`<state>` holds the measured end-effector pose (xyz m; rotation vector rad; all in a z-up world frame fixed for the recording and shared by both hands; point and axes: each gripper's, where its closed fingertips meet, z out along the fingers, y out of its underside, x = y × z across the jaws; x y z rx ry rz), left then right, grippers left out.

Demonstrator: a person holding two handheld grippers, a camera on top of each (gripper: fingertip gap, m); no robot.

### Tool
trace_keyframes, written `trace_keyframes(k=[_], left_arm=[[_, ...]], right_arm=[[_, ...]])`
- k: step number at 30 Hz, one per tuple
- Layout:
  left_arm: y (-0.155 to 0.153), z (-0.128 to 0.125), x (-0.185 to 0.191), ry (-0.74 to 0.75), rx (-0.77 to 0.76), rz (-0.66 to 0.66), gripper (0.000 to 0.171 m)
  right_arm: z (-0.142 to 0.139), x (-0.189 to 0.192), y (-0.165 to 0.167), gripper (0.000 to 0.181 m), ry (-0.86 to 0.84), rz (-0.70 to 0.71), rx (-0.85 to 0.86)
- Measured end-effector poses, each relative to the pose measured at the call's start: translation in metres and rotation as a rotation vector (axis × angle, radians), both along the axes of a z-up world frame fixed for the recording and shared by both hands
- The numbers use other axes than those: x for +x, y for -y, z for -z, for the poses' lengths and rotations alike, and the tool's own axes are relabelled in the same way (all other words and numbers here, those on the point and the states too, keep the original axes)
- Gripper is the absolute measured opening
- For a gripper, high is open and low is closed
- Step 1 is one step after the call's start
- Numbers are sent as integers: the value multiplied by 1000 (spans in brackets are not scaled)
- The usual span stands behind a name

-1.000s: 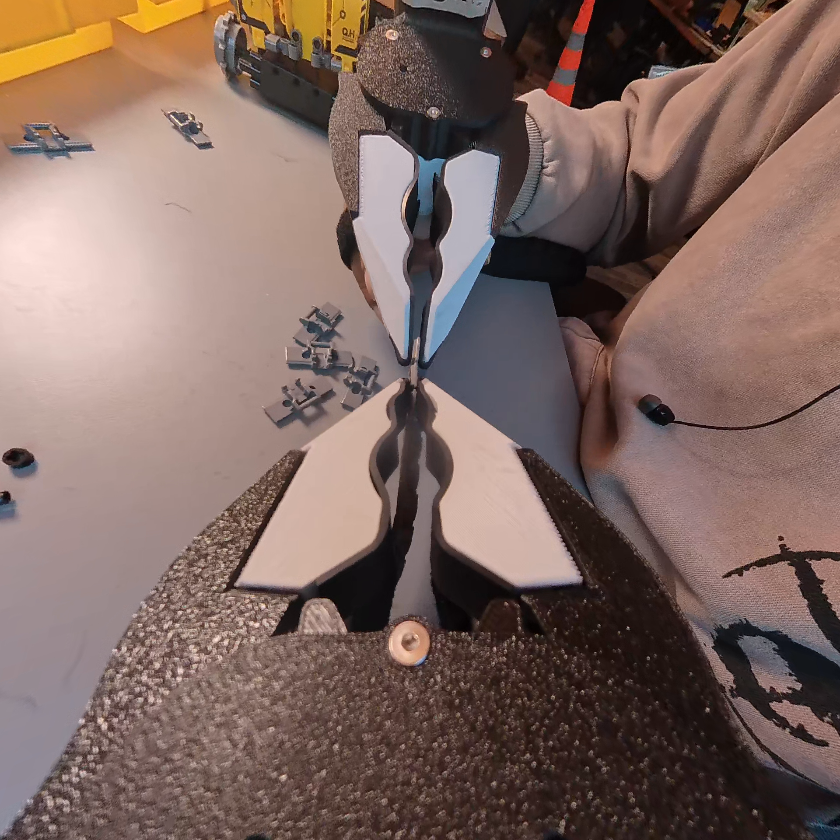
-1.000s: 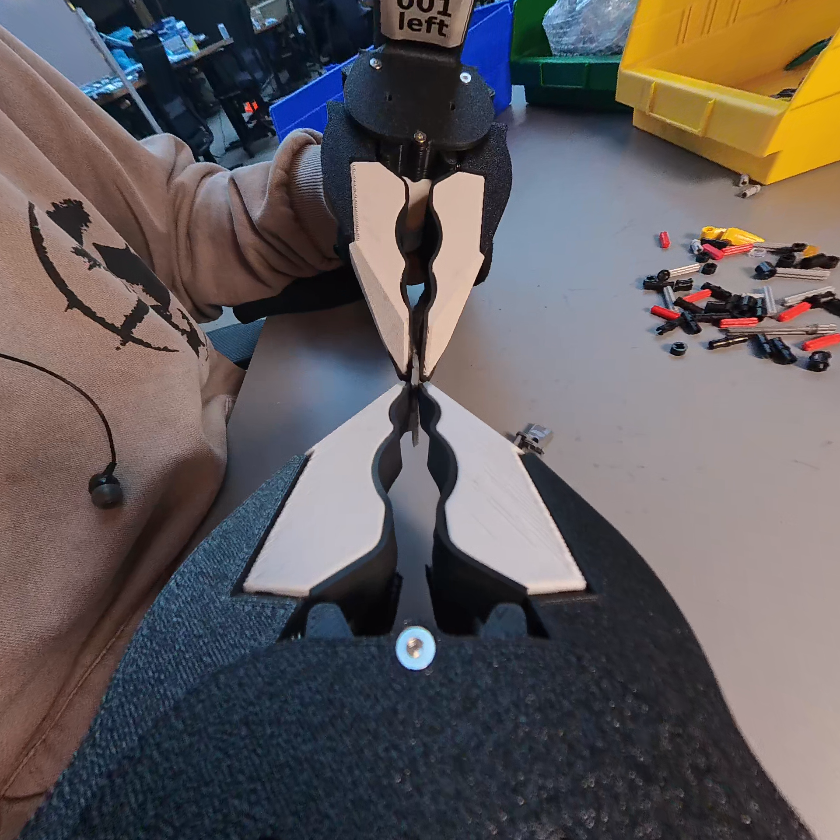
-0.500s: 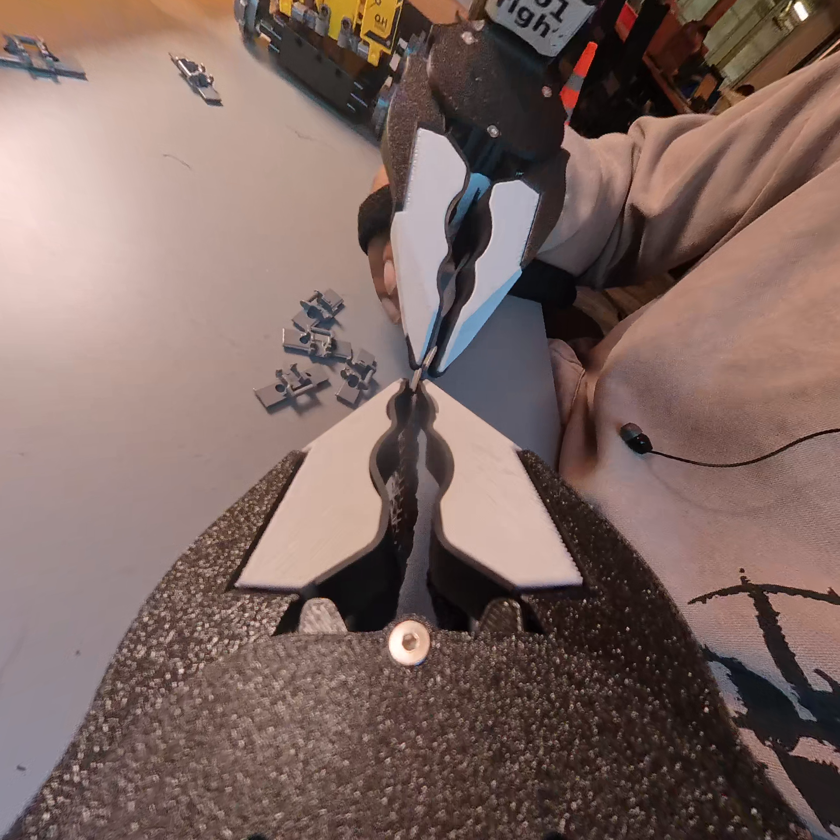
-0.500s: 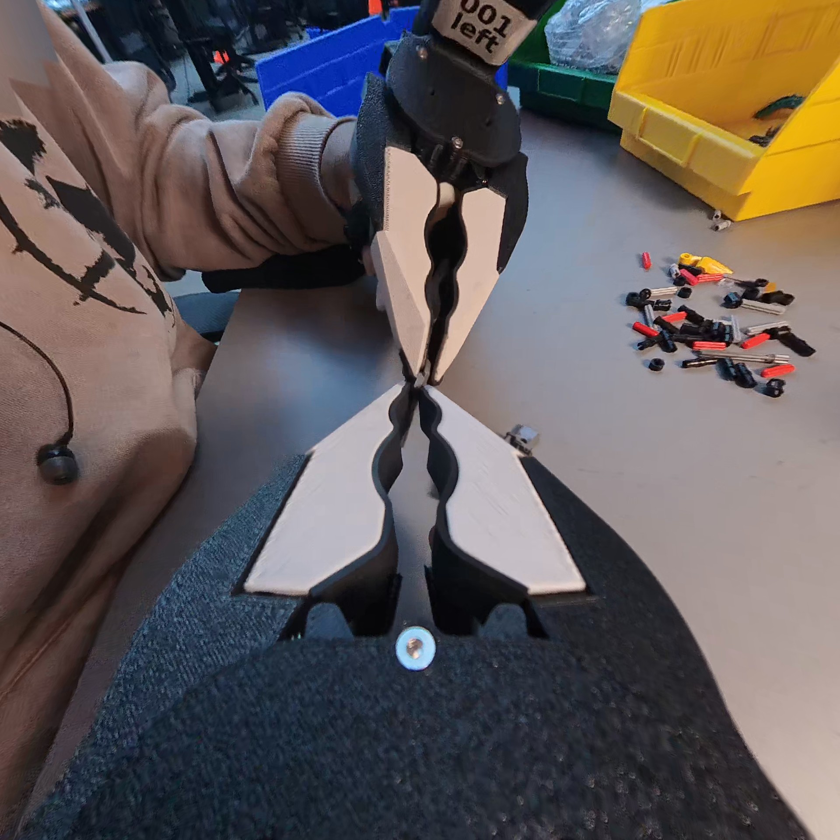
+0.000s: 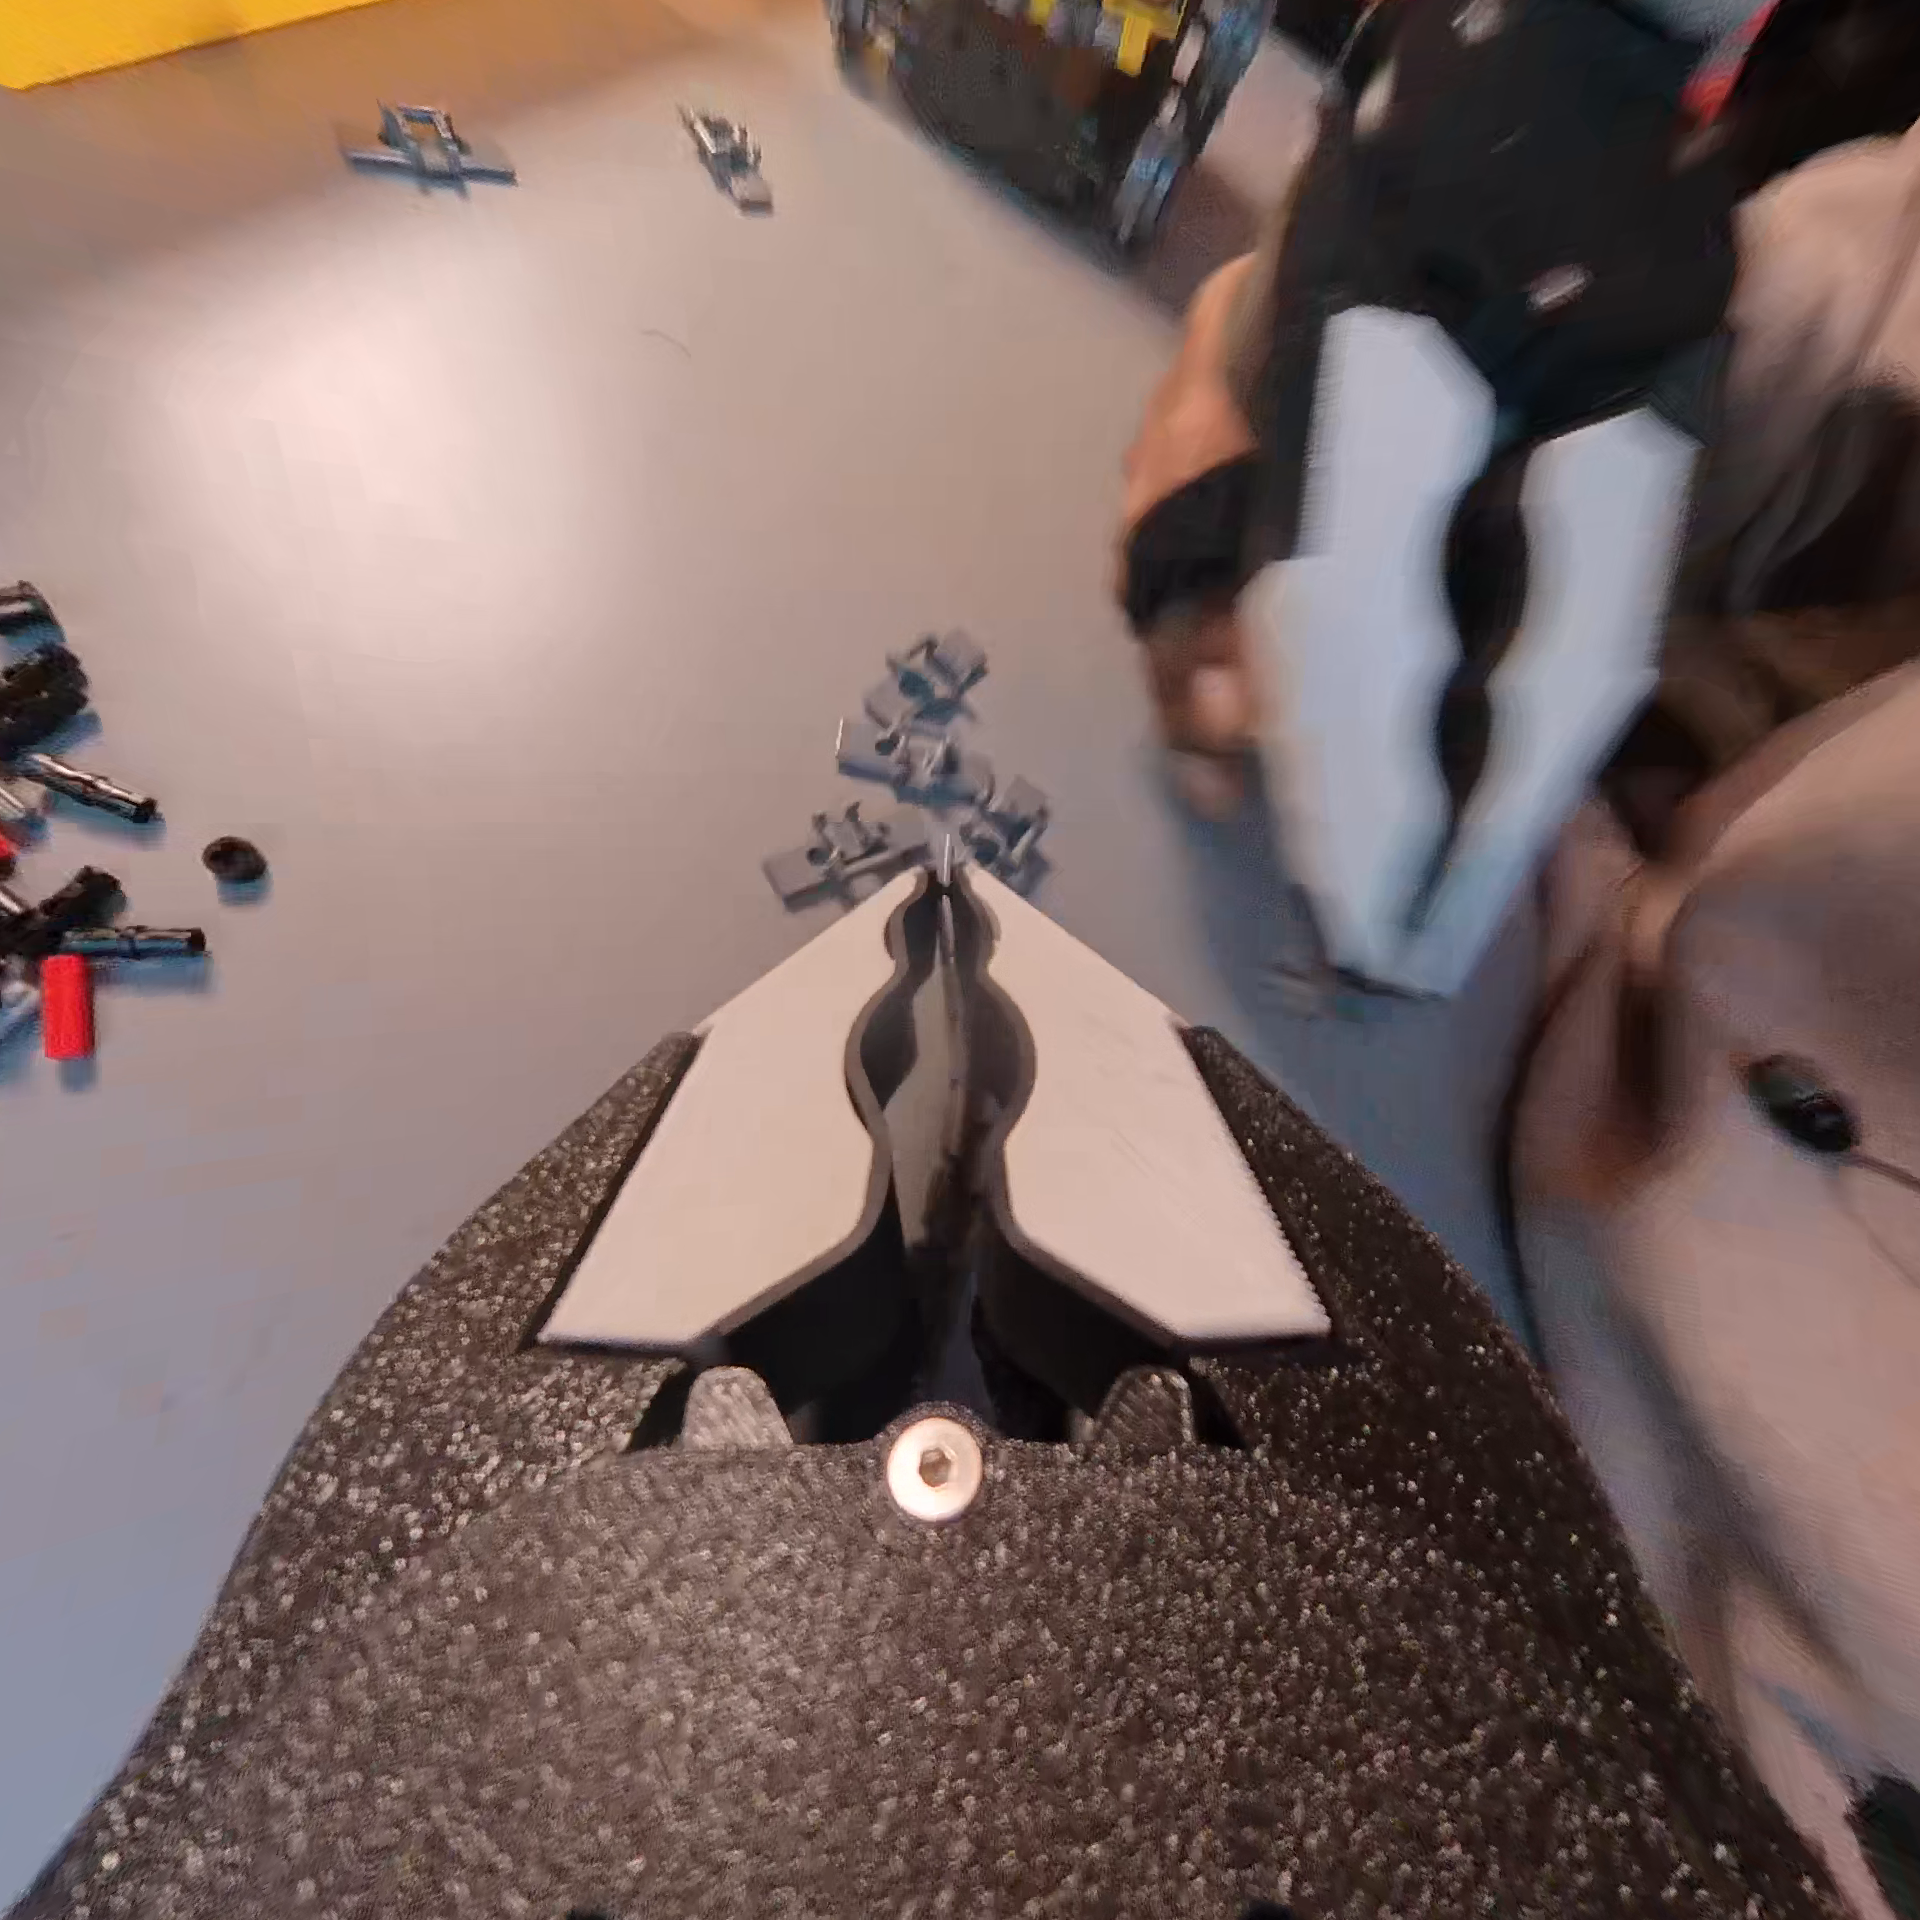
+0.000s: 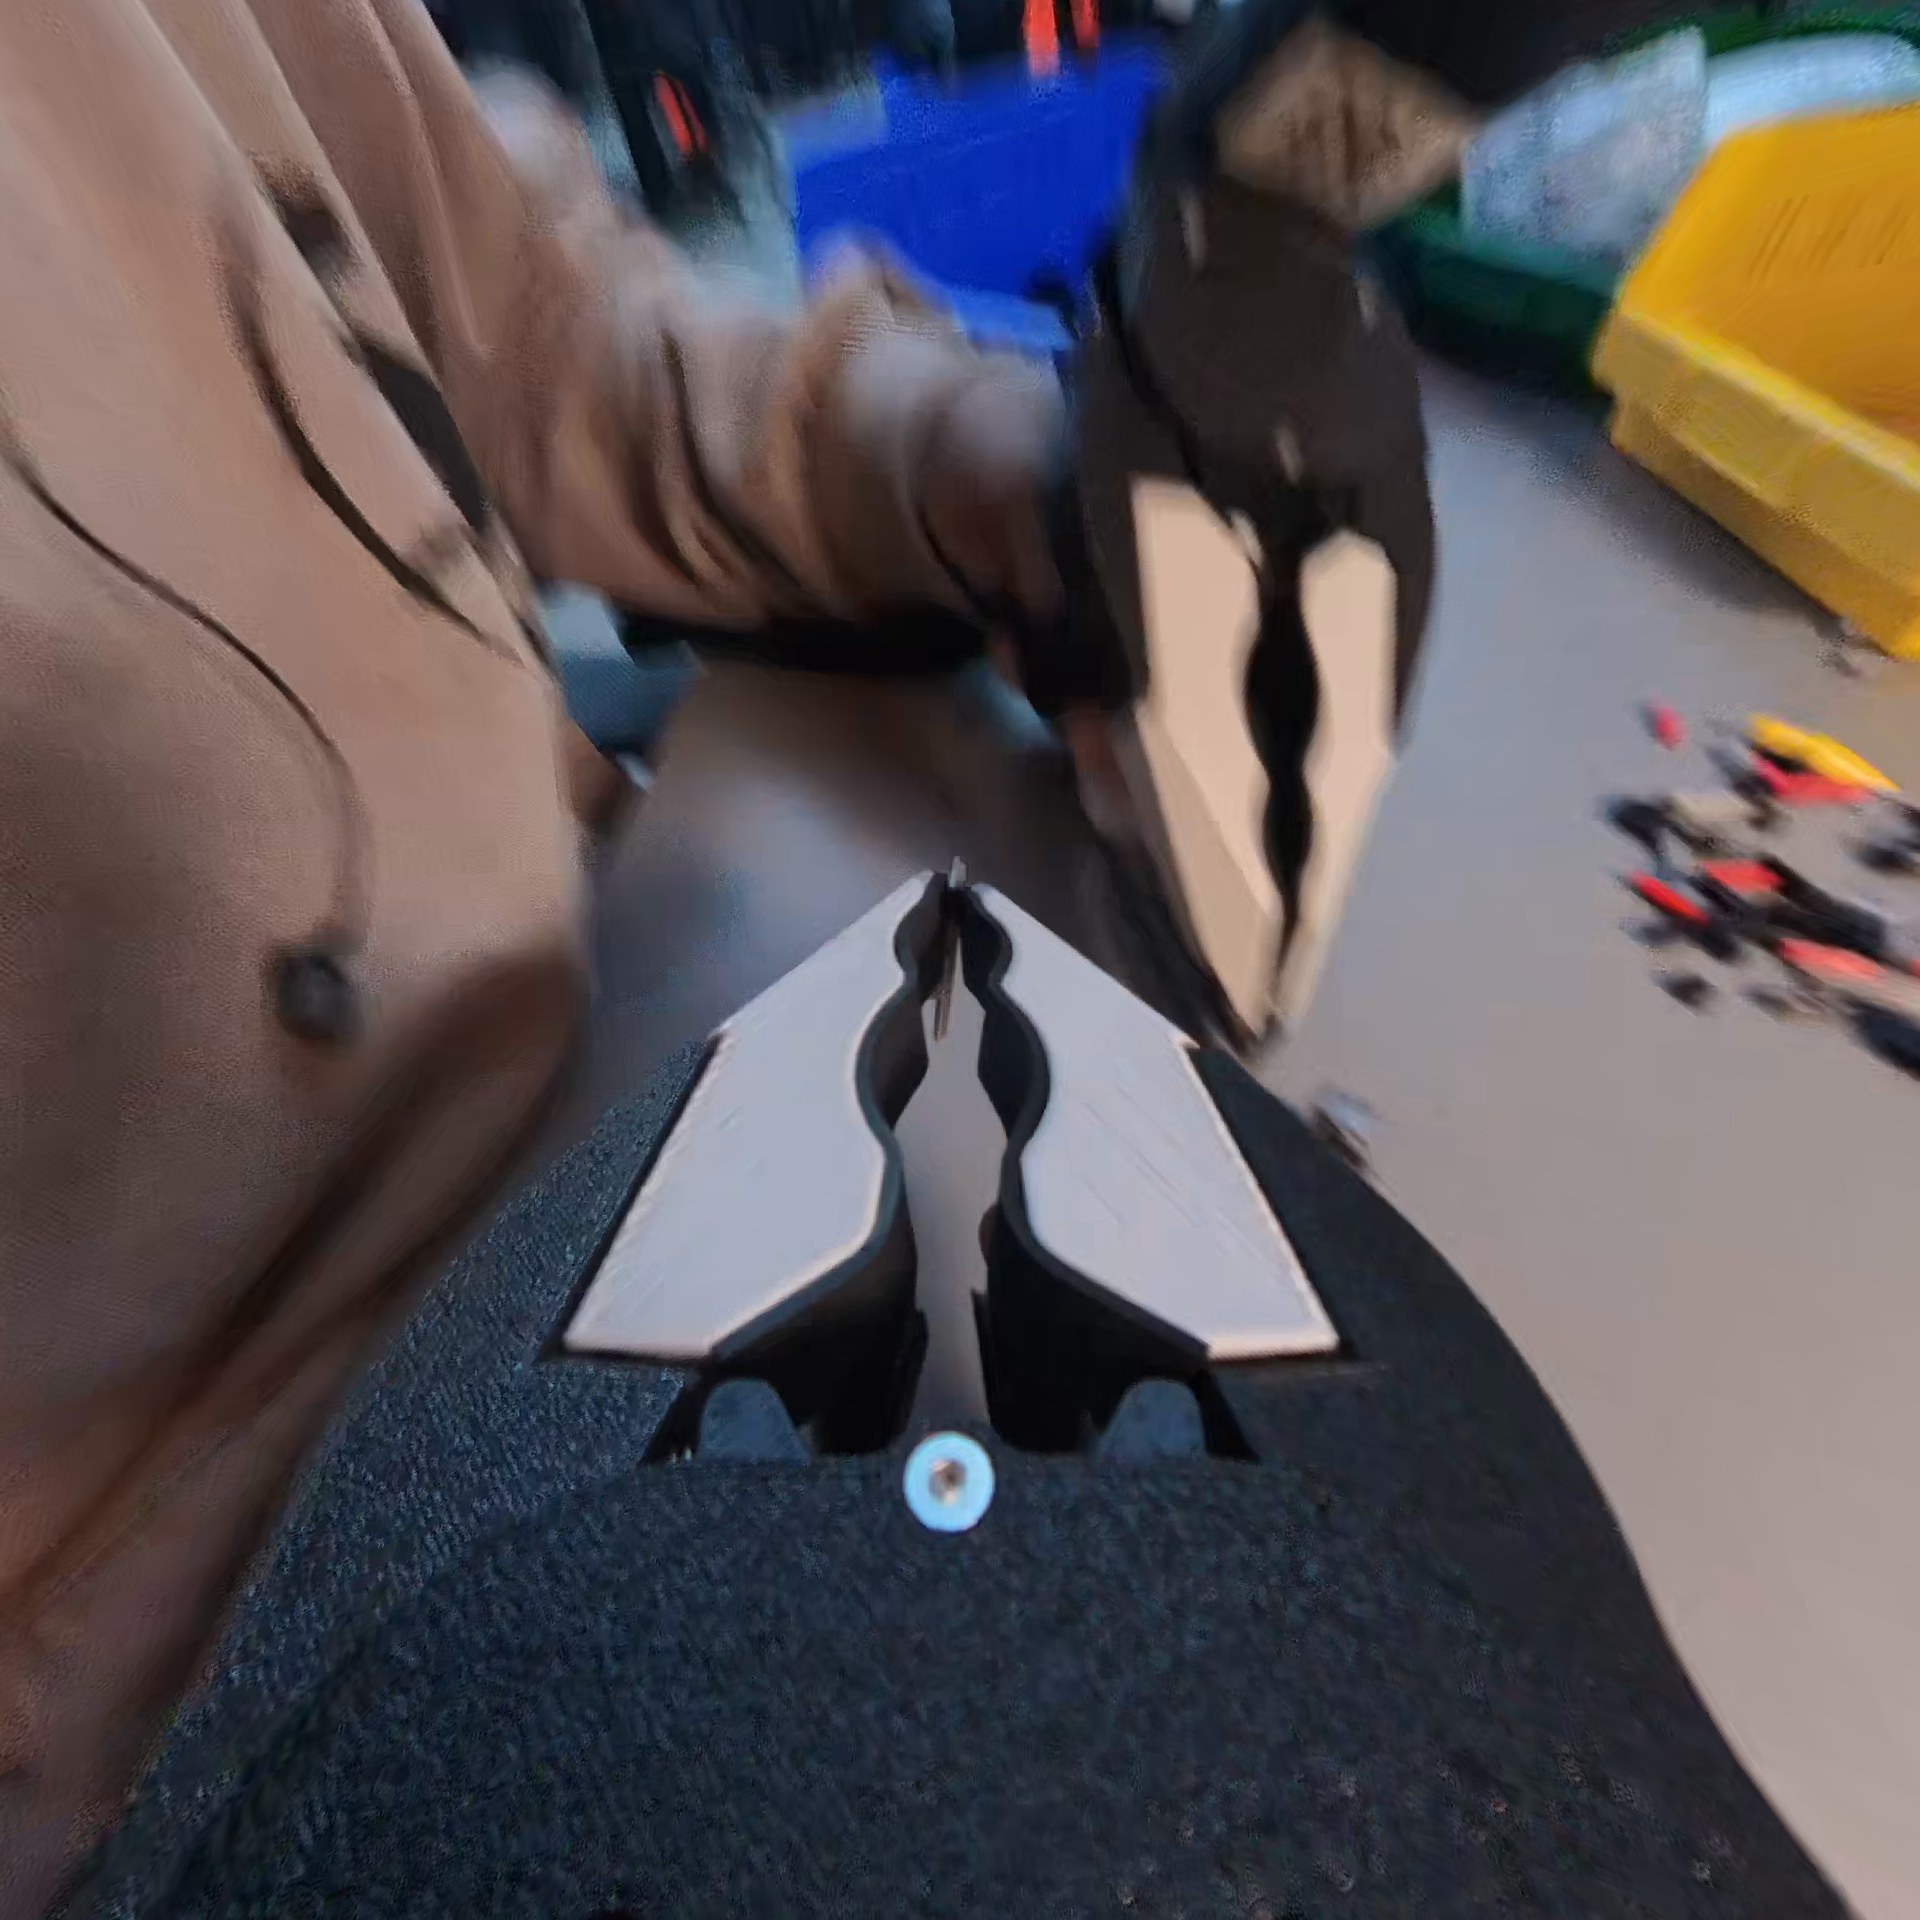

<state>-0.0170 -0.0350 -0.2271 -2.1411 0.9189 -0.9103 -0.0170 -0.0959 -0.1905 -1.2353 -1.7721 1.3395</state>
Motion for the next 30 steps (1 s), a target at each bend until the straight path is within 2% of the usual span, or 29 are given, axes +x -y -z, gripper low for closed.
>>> trace_keyframes(k=[1,2,4,5,7,11,14,17,19,21,22,26,30], left_arm=[[0,-1,6,10,-22,16,1],[5,-8,12,32,-19,56,2],[8,-16,8,56,0,57,2],[5,-12,0,56,-5,33,2],[-5,-12,-12,63,-4,-22,2],[-8,-28,-14,177,-33,-16,3],[0,-38,-10,247,-41,12,3],[7,-47,-2,299,-31,54,3],[11,-47,3,304,-29,77,3],[14,-48,7,319,-33,96,3],[14,-49,6,323,-34,96,4],[16,-52,2,334,-34,114,10],[17,-50,2,320,-29,123,6]], right_arm=[[-2,-6,30,0,-8,-101,3],[16,-12,26,0,22,-75,203],[-1,-2,-13,0,-10,46,129],[-9,6,-24,0,-18,73,93],[-6,10,-28,0,1,93,55],[13,10,-51,1,128,192,66],[25,11,-61,21,181,239,54],[16,5,-58,31,134,235,4],[8,0,-49,30,104,204,-44],[5,-2,-43,10,90,185,-60],[5,-3,-42,7,88,183,-47],[-2,1,-45,6,60,176,-92],[-4,4,-46,6,56,168,-144]])
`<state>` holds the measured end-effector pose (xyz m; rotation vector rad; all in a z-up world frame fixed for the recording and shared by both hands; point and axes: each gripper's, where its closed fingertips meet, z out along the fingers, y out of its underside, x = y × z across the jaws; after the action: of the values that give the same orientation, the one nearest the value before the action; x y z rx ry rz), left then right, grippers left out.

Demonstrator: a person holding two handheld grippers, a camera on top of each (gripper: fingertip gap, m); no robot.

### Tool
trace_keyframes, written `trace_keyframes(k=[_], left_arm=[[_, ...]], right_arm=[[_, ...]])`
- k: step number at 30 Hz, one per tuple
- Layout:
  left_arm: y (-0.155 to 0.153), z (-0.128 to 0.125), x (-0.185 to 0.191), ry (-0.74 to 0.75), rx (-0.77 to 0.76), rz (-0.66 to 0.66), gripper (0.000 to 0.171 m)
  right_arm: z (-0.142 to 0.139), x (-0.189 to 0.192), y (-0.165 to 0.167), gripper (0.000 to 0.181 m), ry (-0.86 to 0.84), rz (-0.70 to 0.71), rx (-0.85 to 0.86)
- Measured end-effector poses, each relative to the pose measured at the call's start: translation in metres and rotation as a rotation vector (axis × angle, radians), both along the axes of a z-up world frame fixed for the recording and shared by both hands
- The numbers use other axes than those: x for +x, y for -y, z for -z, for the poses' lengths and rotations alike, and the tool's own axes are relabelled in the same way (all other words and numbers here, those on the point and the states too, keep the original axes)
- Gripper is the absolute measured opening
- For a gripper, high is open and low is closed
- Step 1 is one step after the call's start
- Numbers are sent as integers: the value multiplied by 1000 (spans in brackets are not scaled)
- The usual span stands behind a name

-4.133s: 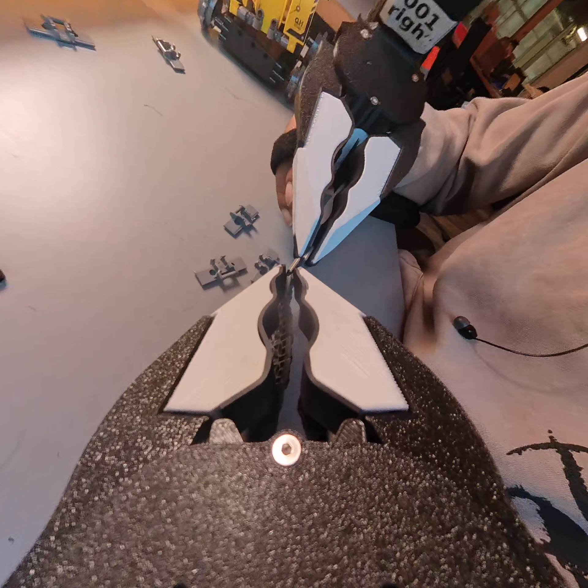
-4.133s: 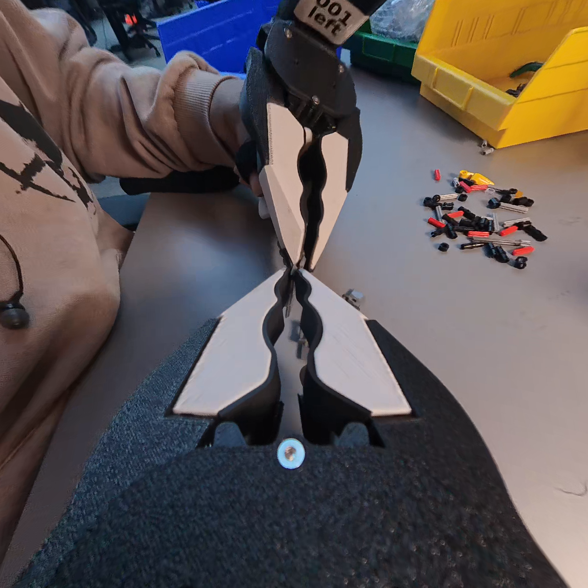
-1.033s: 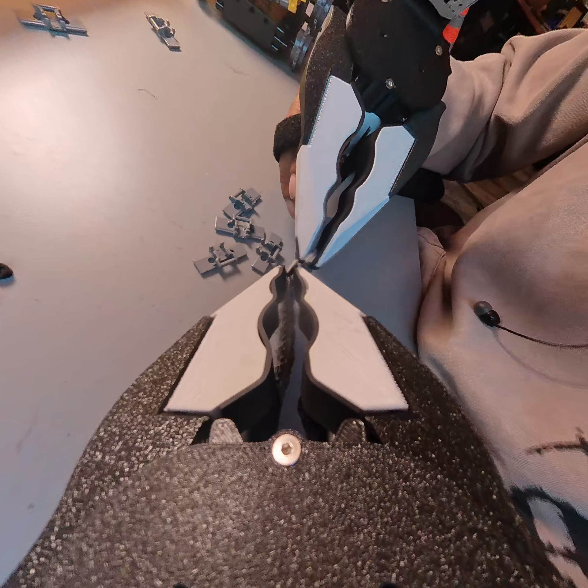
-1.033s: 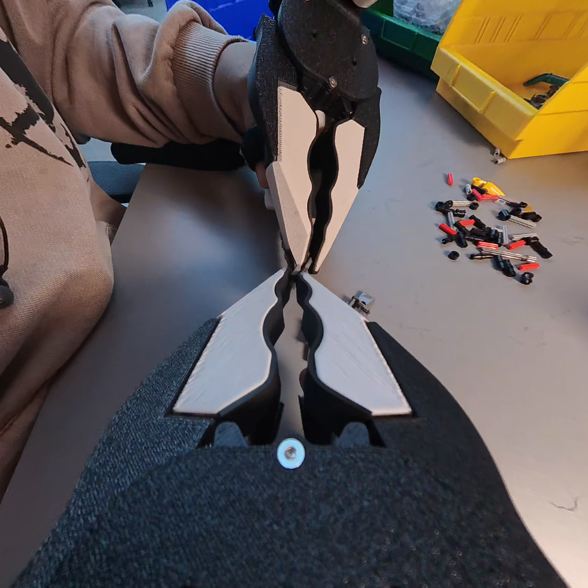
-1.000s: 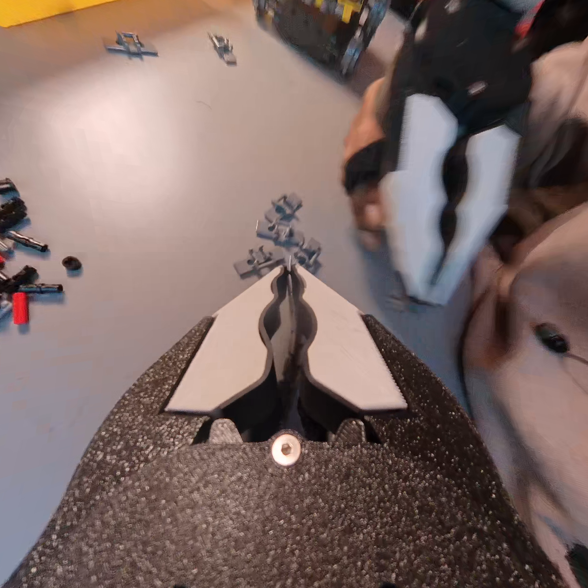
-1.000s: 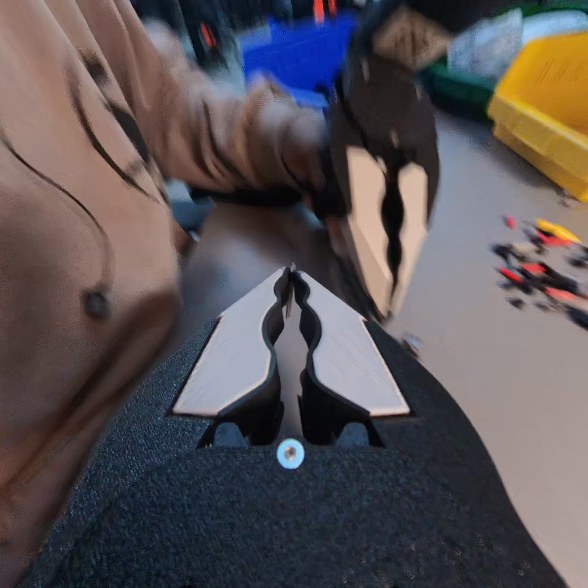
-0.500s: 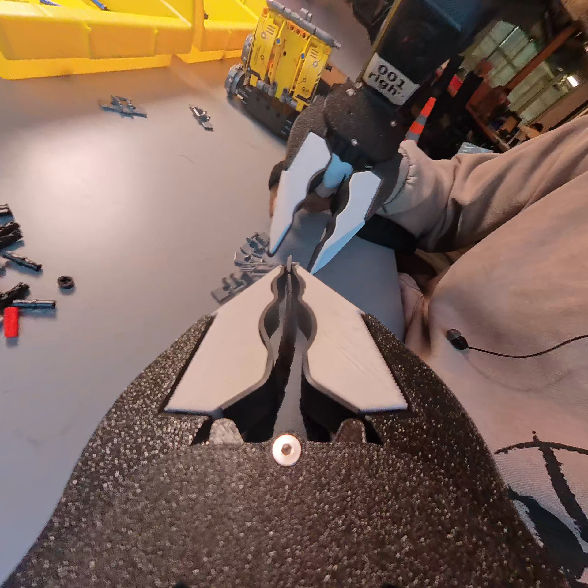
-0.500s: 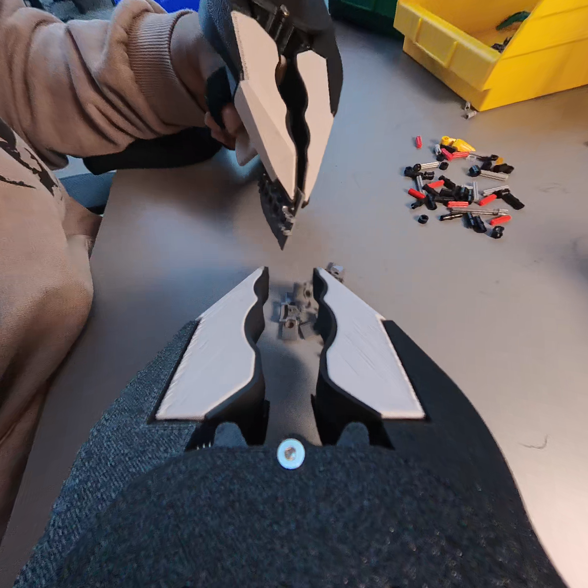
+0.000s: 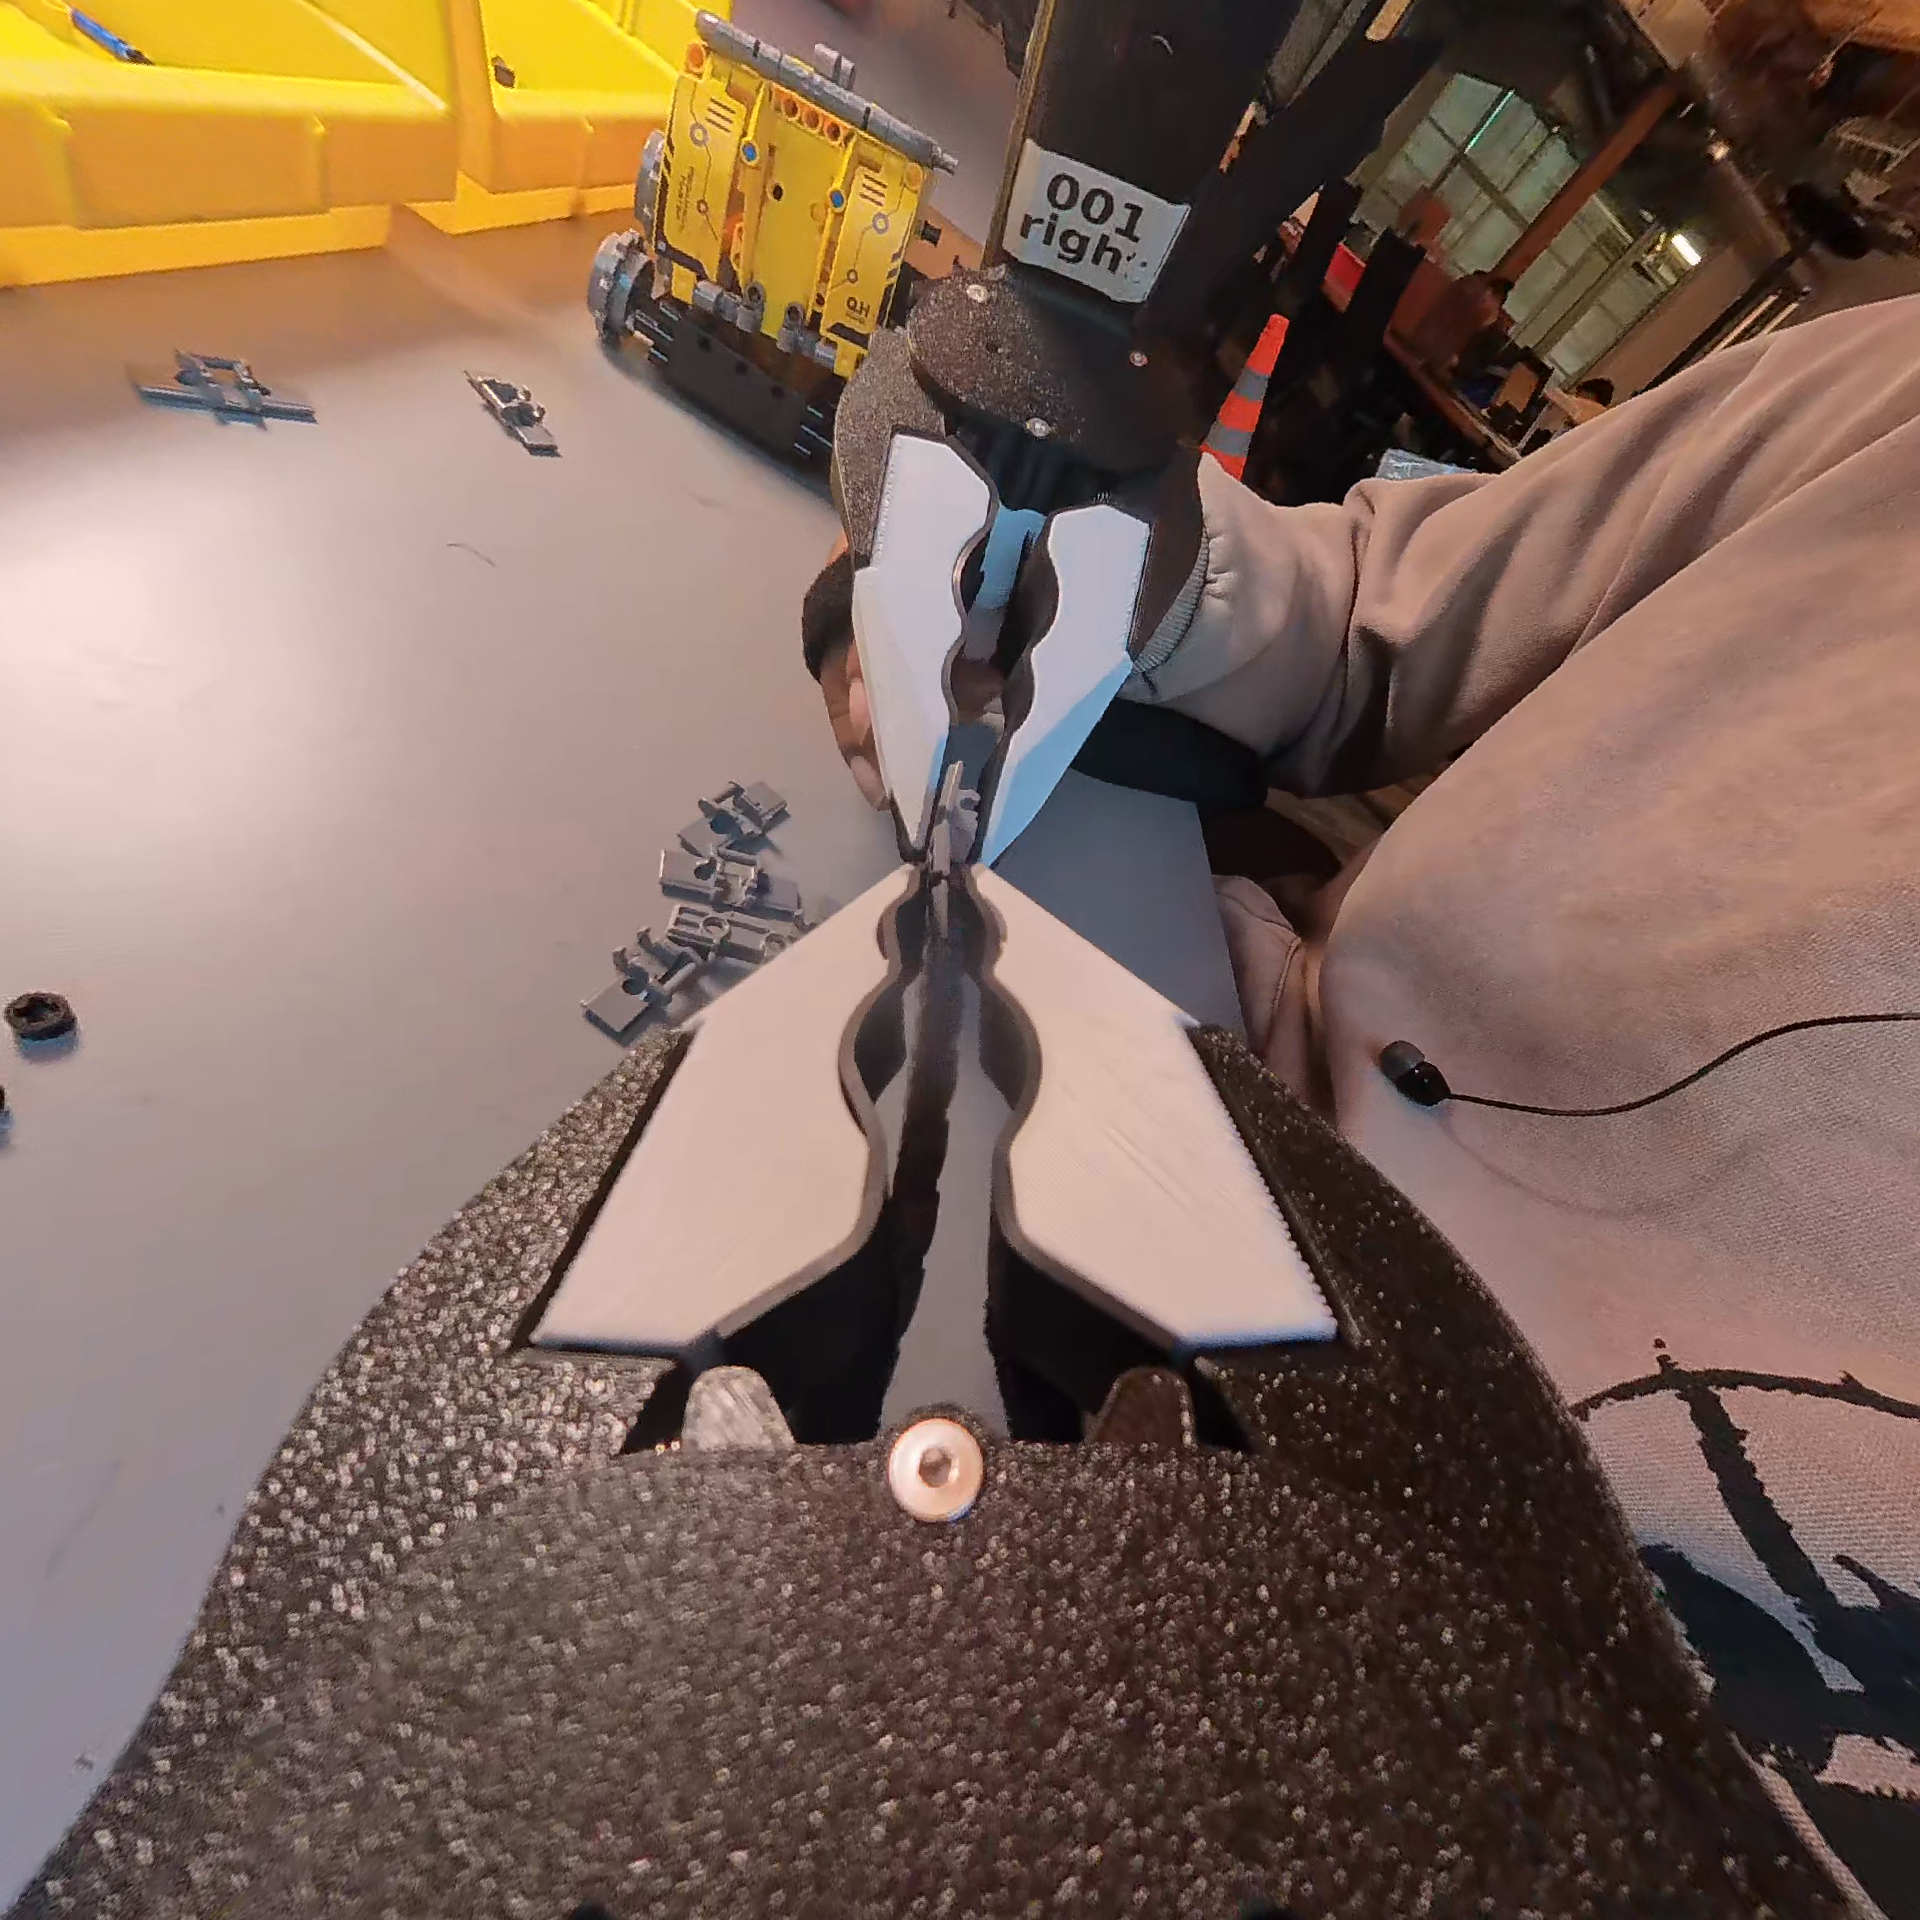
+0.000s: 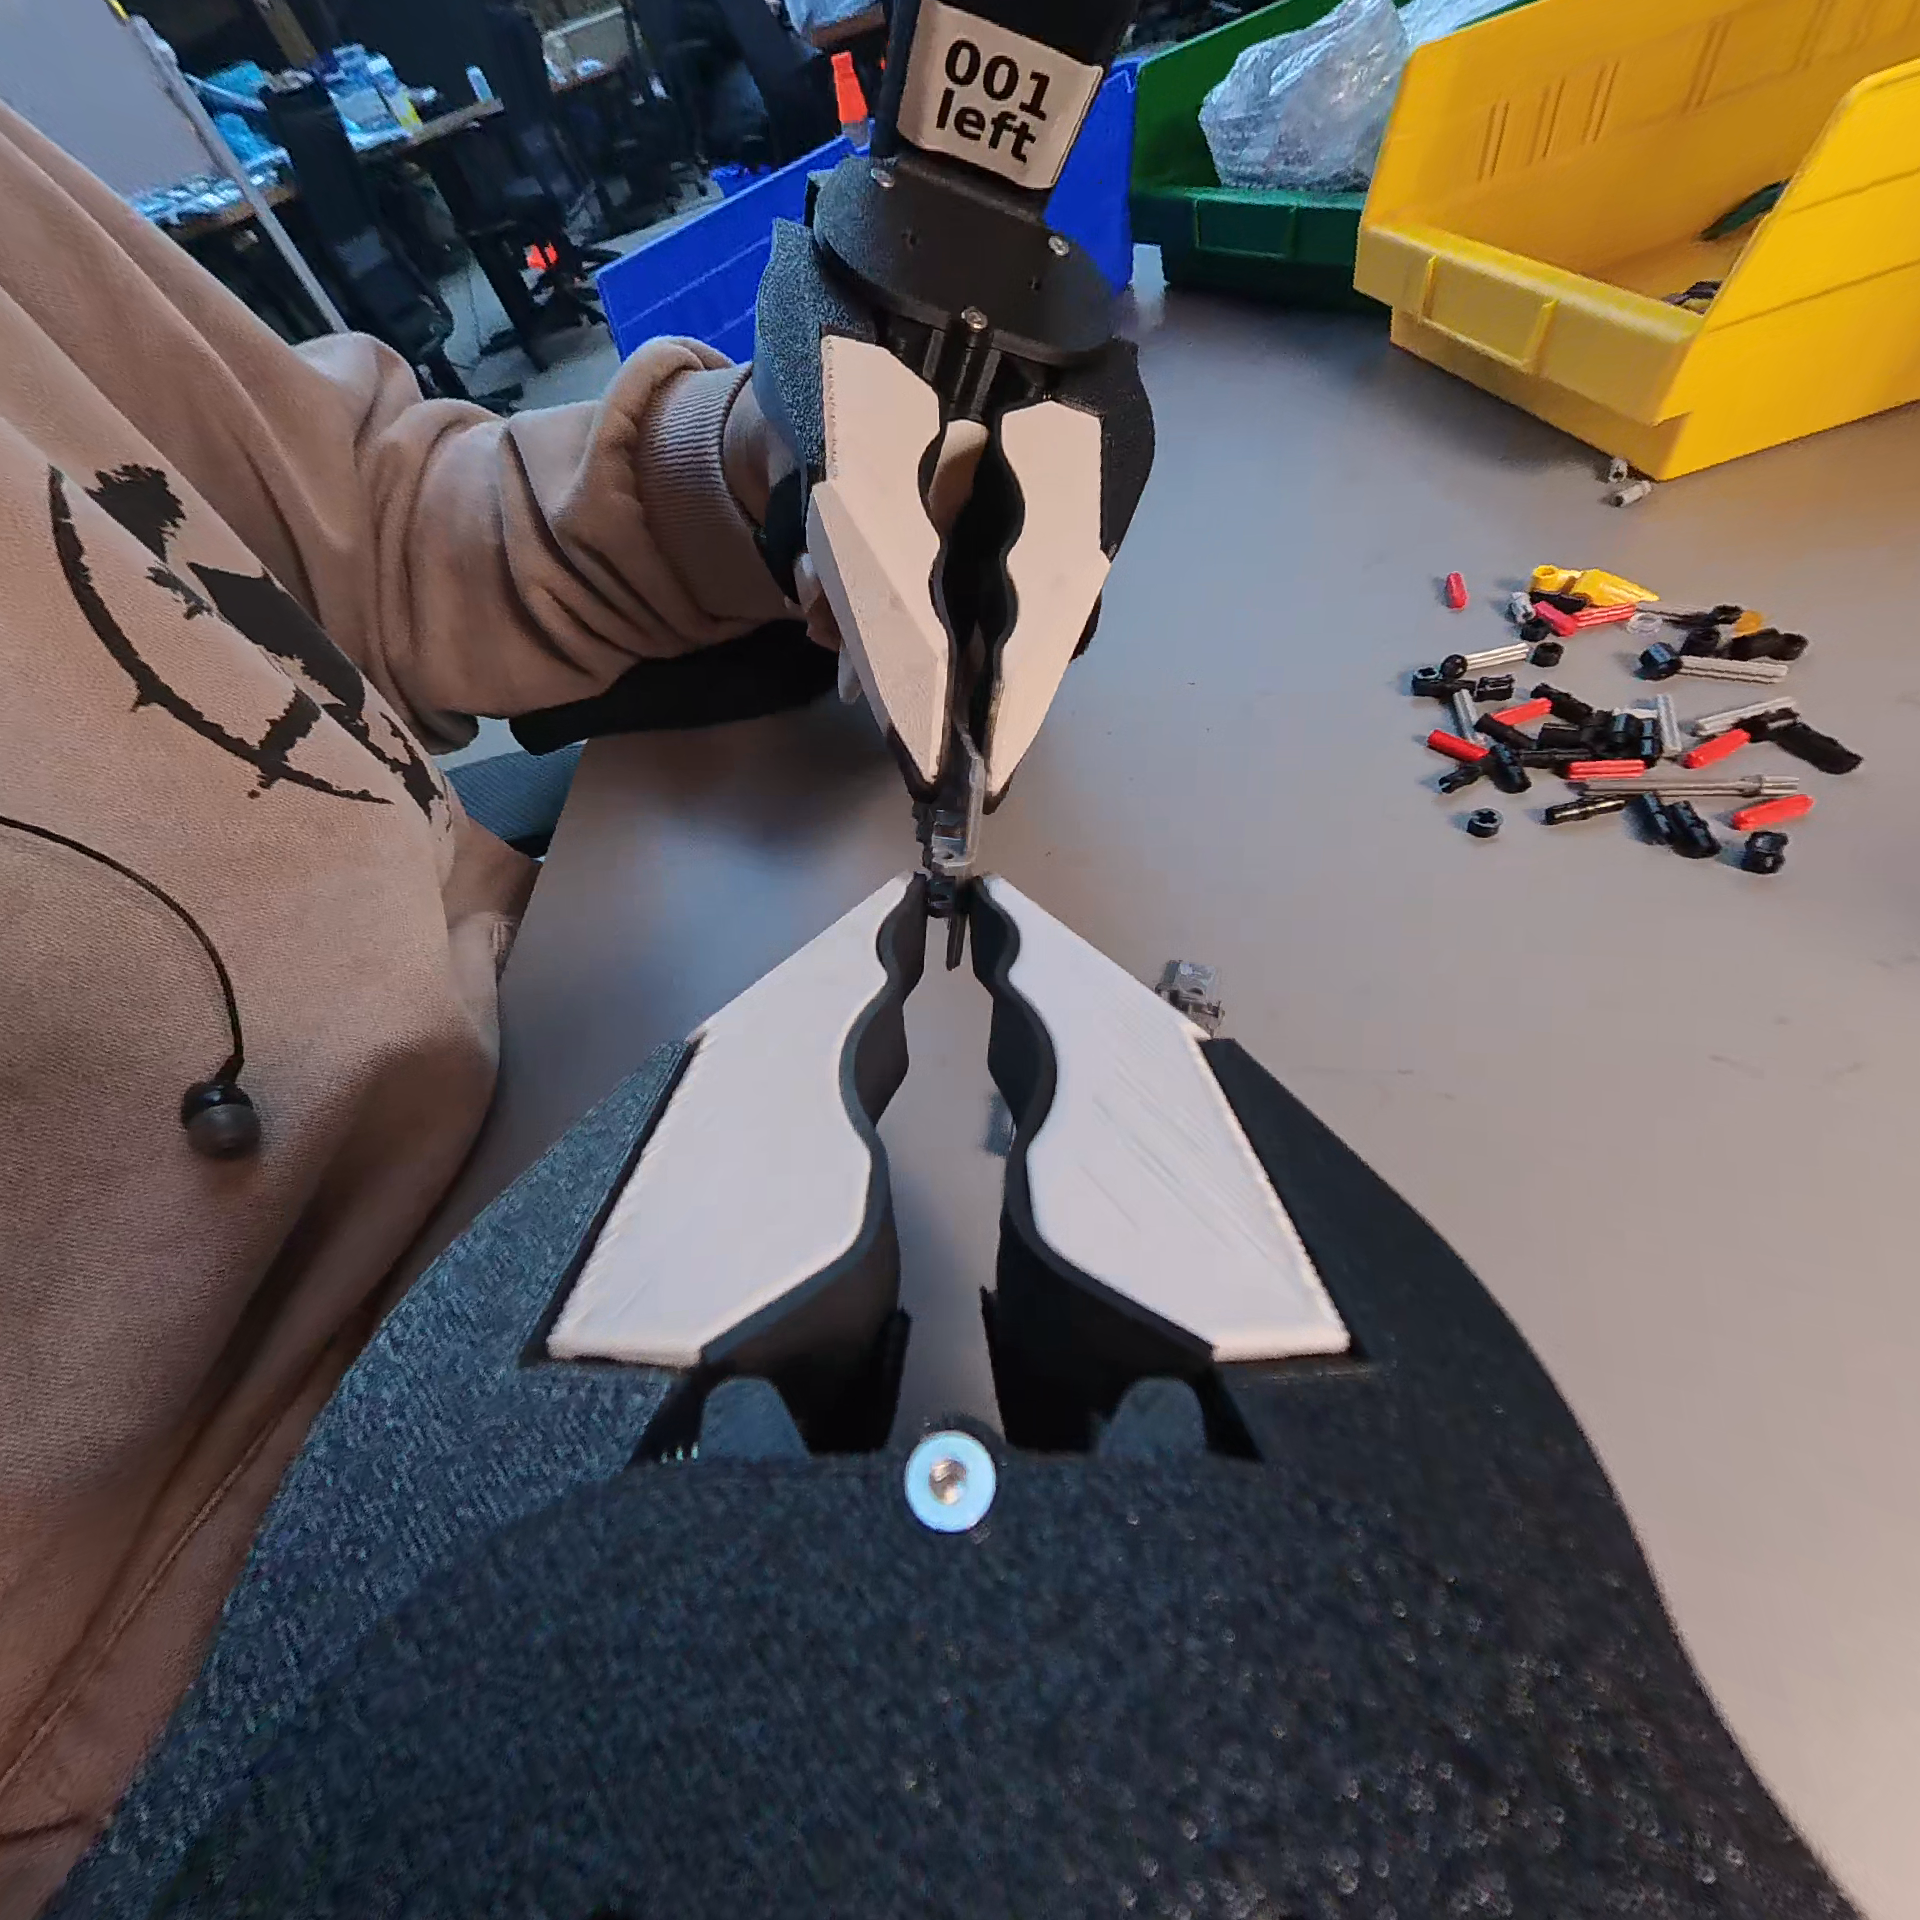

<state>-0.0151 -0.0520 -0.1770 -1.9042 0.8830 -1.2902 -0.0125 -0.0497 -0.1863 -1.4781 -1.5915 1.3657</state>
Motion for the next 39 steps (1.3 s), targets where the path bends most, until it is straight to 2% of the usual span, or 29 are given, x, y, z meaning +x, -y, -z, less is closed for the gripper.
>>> trace_keyframes(k=[5,7,9,13,16,28,34,39], left_arm=[[-1,3,0,-7,-13,-9,3],[-1,6,0,-21,-16,-6,3],[1,7,1,-35,-13,-1,3],[3,9,3,-43,-12,11,3],[5,10,4,-50,-8,25,3],[5,6,6,-14,-5,22,3],[5,12,5,-17,-79,5,3],[5,20,6,-44,-93,-2,3]], right_arm=[[3,0,2,7,15,-3,-3],[0,-1,2,17,-2,3,-16],[-3,-1,1,18,-15,11,-36],[-6,-2,-1,14,-25,22,-74],[-4,-2,-1,3,-19,27,-68],[-7,0,4,0,-37,2,-76],[-5,-2,7,0,-52,20,114],[3,-1,11,0,-28,0,182]])
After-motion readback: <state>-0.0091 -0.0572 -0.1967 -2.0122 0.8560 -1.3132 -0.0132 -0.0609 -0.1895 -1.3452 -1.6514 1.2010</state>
